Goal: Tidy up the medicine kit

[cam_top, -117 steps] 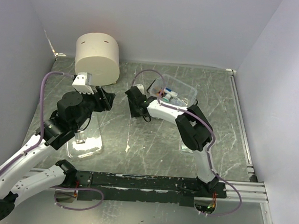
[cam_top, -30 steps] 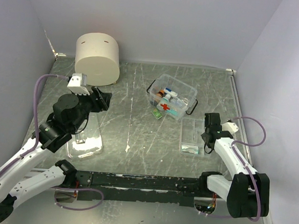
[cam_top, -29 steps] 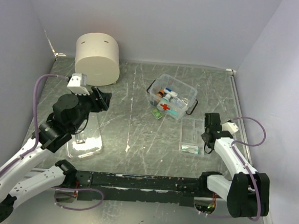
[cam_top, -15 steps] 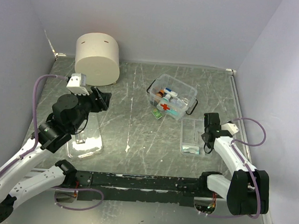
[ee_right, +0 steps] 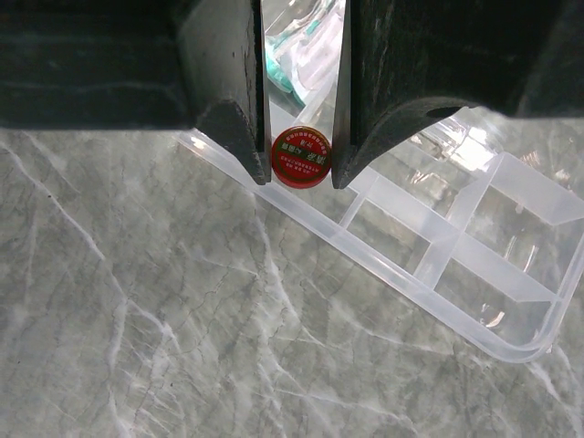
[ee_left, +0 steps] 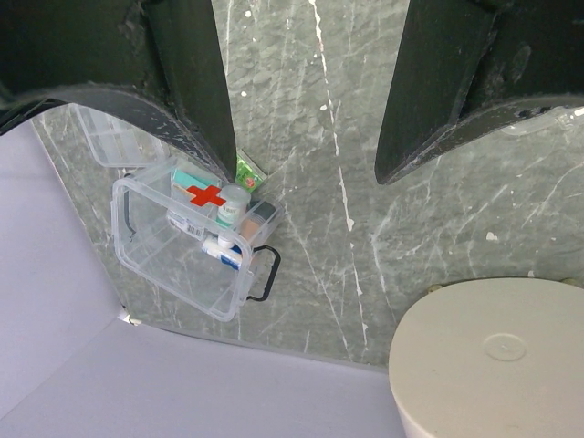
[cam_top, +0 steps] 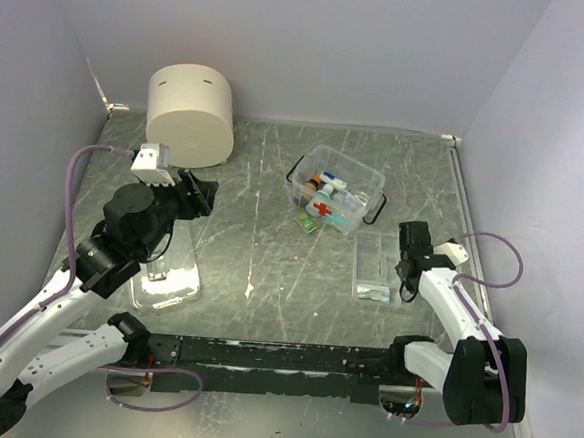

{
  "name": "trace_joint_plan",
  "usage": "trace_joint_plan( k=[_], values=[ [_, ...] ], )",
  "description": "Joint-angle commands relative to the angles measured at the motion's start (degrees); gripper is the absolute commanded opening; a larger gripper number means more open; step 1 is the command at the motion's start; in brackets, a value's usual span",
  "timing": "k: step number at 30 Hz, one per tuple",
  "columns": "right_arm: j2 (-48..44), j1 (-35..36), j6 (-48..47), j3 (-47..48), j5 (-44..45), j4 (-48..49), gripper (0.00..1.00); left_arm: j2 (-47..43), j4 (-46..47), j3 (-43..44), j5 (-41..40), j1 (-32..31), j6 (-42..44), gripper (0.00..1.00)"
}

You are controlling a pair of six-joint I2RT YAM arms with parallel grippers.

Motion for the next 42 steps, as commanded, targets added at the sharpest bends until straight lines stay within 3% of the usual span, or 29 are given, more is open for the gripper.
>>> trace_joint_plan(
  k=[1,11,22,32,42],
  values=[
    [0.36,-0.54,1.07,1.18,2.24,-0.12,0.25,-0.14,0.3,-0.27,-0.88,0.13,-0.25,0.73],
    [4.68,-0.56,-0.31,1.33,1.61,4.11,0.25,-0.29,0.09,-0.13,-1.23,0.13,-0.2,0.73],
    [2.19,-0.59,-0.13,1.63,4.07,1.76,0.29,-0.03,0.11,-0.21,-0.9,0.07,-0.22,0.73],
    [1.29,-0.57,-0.89,2.18,3.6,1.02,0.43,-0.05,0.26,-0.28,-0.87,0.15,-0.34,0.73],
    [1.05,-0.49,-14.2,5.12,-4.18,4.82,0.46,-0.31,0.4,-0.38,-0.77,0.1,-0.42,0.73]
  ],
)
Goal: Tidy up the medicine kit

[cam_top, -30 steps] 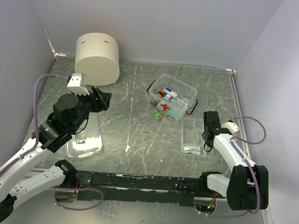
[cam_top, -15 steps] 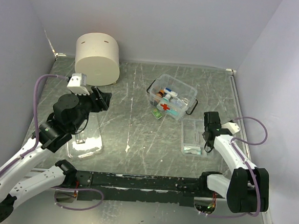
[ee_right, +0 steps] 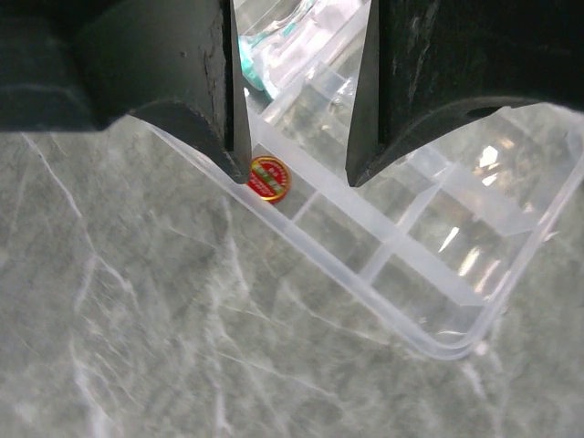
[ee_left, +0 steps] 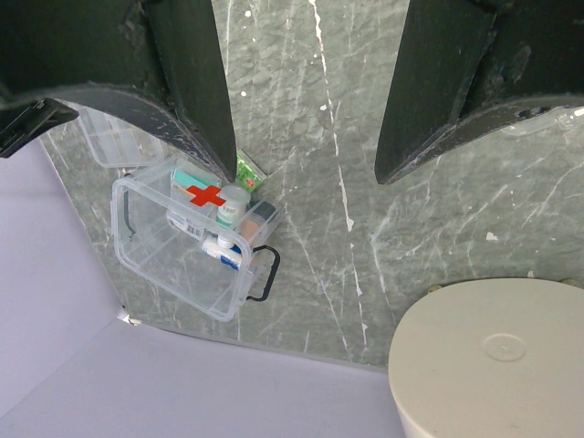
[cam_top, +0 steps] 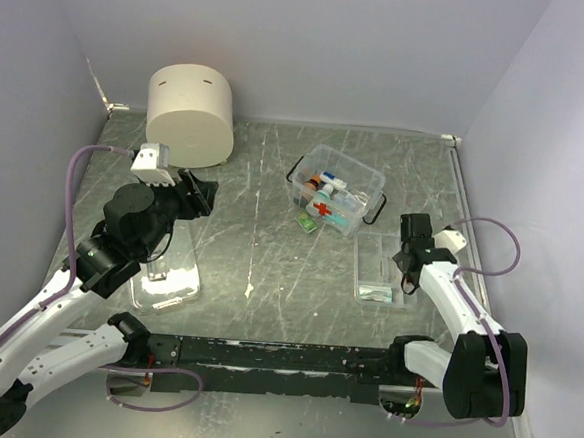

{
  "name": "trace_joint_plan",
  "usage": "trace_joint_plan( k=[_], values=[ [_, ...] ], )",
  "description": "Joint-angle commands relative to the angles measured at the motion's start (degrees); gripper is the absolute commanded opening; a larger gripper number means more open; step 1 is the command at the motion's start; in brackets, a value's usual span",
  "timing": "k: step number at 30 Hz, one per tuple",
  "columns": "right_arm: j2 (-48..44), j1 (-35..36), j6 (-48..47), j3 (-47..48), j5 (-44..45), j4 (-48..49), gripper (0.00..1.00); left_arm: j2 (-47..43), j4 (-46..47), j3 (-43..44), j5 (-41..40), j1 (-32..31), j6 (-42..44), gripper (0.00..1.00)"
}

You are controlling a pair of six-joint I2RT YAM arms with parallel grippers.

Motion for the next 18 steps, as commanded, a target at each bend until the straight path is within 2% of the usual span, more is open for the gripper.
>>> trace_joint_plan(
  k=[1,4,10,12,18],
  values=[
    [-0.63,-0.4,-10.19,2.46,-6.39,4.17,0.48,-0.36,0.36,-0.36,-0.69,0.12,-0.47,0.73],
    [0.31,-0.27,-15.0,2.44,-14.39,7.11,0.51,-0.4,0.38,-0.34,-0.58,0.13,-0.51,0.73],
    [0.2,4.1,-18.49,0.7,-23.53,13.85,0.51,-0.28,0.7,-0.59,-0.27,0.08,-0.57,0.73],
    [-0.45,7.51,-18.65,-0.44,-24.57,17.49,0.5,0.07,0.61,-0.45,-0.1,0.17,-0.56,0.73],
    [3.11,19.7,-21.01,0.8,-19.95,23.46,0.47,0.05,1.05,-0.7,-0.43,0.13,-0.54,0.73]
  ],
)
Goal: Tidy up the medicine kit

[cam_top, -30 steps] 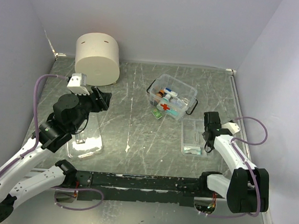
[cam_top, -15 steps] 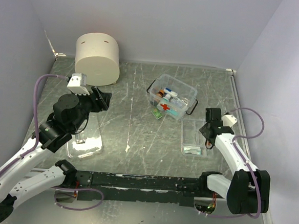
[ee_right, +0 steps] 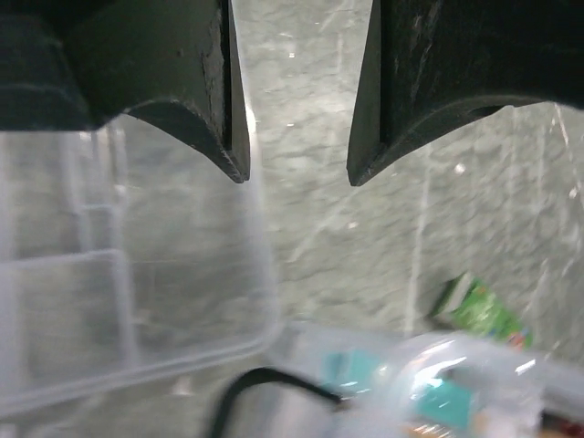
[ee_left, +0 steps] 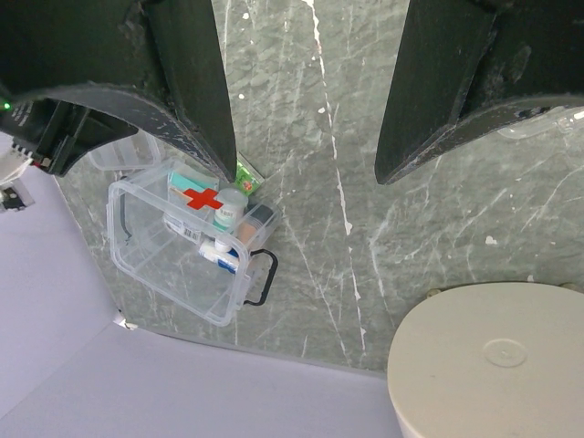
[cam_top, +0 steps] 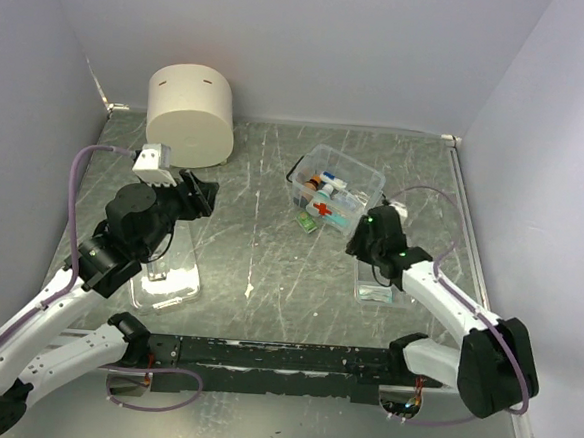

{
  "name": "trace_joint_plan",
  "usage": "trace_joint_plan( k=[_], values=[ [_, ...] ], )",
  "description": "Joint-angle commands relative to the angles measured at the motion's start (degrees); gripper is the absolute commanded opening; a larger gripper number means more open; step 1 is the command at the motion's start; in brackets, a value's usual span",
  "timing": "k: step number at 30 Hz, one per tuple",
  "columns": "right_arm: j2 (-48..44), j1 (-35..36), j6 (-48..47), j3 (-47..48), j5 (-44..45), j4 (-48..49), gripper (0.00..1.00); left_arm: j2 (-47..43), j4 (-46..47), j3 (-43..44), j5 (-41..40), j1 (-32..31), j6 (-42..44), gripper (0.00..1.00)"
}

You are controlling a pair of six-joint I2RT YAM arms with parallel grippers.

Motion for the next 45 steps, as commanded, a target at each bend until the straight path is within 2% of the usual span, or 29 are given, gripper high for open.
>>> trace_joint_plan(
  k=[1,6,10,18,20,24,29,38,45],
  values=[
    [3.5,6.94,-4.31,1.32,1.36,7.35,0.47,-0.24,1.14,-0.49,-0.43,0.1,-0.43,0.73],
    [11.62,15.61,-10.87,8.73,7.6,8.89,0.55,0.48,1.31,-0.42,-0.39,0.13,-0.27,0.73],
    [19.9,19.45,-9.66,15.75,14.28,6.5,0.61,1.32,0.89,-0.03,-0.38,0.13,-0.37,0.73],
    [33.32,22.74,20.57,29.65,20.78,-7.06,0.67,0.55,1.05,-0.4,-1.54,0.13,-0.24,0.73],
    [35.39,24.27,28.57,31.13,22.94,-8.65,0.71,0.51,1.1,-0.33,-1.37,0.15,-0.17,0.73],
    [38.39,27.06,41.29,34.15,29.78,-12.71,0.87,0.53,0.43,0.04,-1.47,0.13,-0.03,0.73],
    [44.26,27.59,54.79,41.39,34.88,-23.13,0.91,-0.59,0.31,-0.2,-2.07,0.13,0.16,0.73],
    [52.87,27.27,69.95,51.78,35.84,-35.53,0.88,-0.96,-0.17,0.22,-2.29,0.13,0.5,0.73],
    [54.59,25.19,70.23,52.59,35.03,-33.42,0.85,-1.21,-0.26,0.62,-2.64,0.13,0.97,0.73]
  ],
)
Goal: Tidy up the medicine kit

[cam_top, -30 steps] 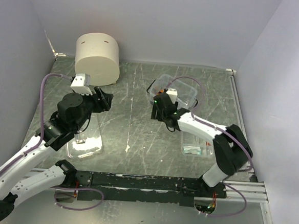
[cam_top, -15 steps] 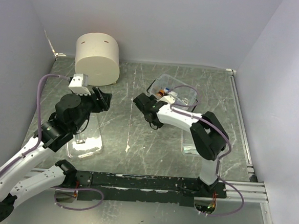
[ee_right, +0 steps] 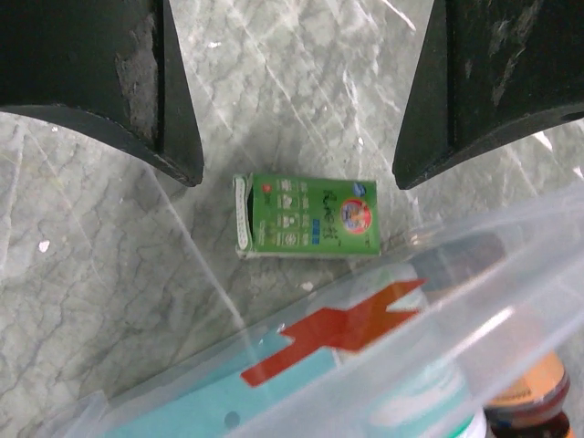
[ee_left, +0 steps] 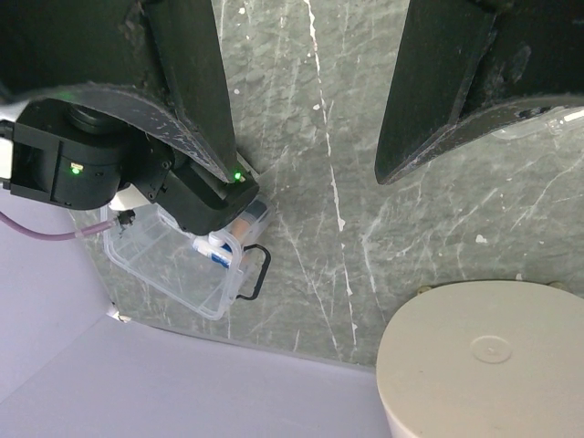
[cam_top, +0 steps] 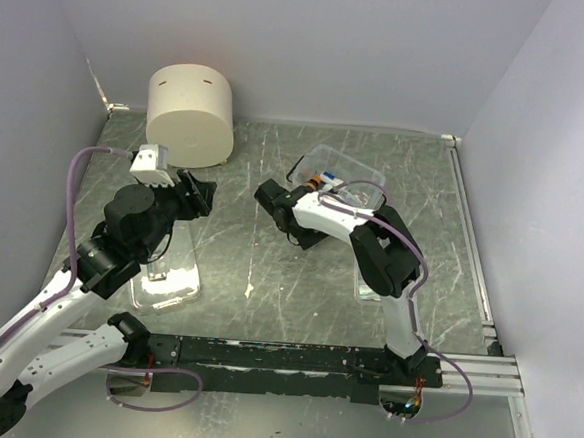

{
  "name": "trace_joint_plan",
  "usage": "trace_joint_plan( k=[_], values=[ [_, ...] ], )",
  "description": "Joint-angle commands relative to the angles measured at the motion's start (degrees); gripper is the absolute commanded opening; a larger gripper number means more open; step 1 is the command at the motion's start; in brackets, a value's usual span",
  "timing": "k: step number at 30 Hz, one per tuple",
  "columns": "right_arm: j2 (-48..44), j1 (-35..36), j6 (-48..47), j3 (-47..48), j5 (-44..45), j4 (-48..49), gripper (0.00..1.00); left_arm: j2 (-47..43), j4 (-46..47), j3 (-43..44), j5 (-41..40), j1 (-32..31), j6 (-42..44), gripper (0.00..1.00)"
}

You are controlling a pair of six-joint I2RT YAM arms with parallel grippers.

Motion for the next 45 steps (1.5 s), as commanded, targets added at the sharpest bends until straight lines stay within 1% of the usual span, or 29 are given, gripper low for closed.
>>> trace_joint_plan(
  k=[1,9,14,16,19,23,31,37,38,41,42,44,45],
  values=[
    [1.53,-2.01,2.23,1.82,2.24,-0.78,0.85,-0.58,-0.2,1.01,-1.23,0.13,0.97,0.73],
    [4.24,-3.43,-2.5,4.45,0.46,2.14,0.82,-1.03,-0.51,1.39,-1.35,0.15,1.52,0.73],
    [5.87,-3.41,-3.21,6.75,-0.26,0.88,0.82,-1.33,-0.55,1.35,-1.43,0.13,1.5,0.73],
    [6.28,-3.4,-3.16,7.03,-0.73,0.78,0.79,-1.31,-0.58,1.45,-1.54,0.13,1.49,0.73],
    [6.6,-3.4,-2.99,7.03,-1.17,0.92,0.71,-1.49,-0.57,1.42,-1.67,0.13,1.58,0.73],
    [6.65,-3.44,-2.54,7.25,-1.24,0.43,0.63,-1.52,-0.66,1.47,-1.79,0.13,1.71,0.73],
    [2.69,-3.41,-2.18,4.37,-0.65,-0.54,0.6,-1.63,-0.72,1.48,-1.81,0.13,1.62,0.74],
    [-4.23,-3.39,-5.3,-2.03,0.13,0.38,0.59,-1.76,-0.74,1.5,-1.71,0.15,1.55,0.74],
    [-5.65,-3.38,-6.45,-3.72,0.37,0.92,0.59,-1.8,-0.72,1.48,-1.71,0.13,1.54,0.74],
    [-8.53,-3.36,-14.07,-6.19,0.67,4.69,0.59,-1.82,-0.64,1.42,-1.54,0.13,1.53,0.74],
    [-9.15,-3.39,-18.43,-6.95,0.5,7.53,0.61,-1.78,-0.7,1.46,-1.53,0.13,1.53,0.74],
    [-10.35,-3.44,-32.98,-8.53,-0.74,15.45,0.65,-1.78,-0.78,1.45,-1.6,0.13,1.61,0.74],
    [-10.9,-3.46,-40.15,-9.36,-1.41,17.71,0.69,-1.88,-0.77,1.45,-1.66,0.13,1.55,0.74]
  ],
)
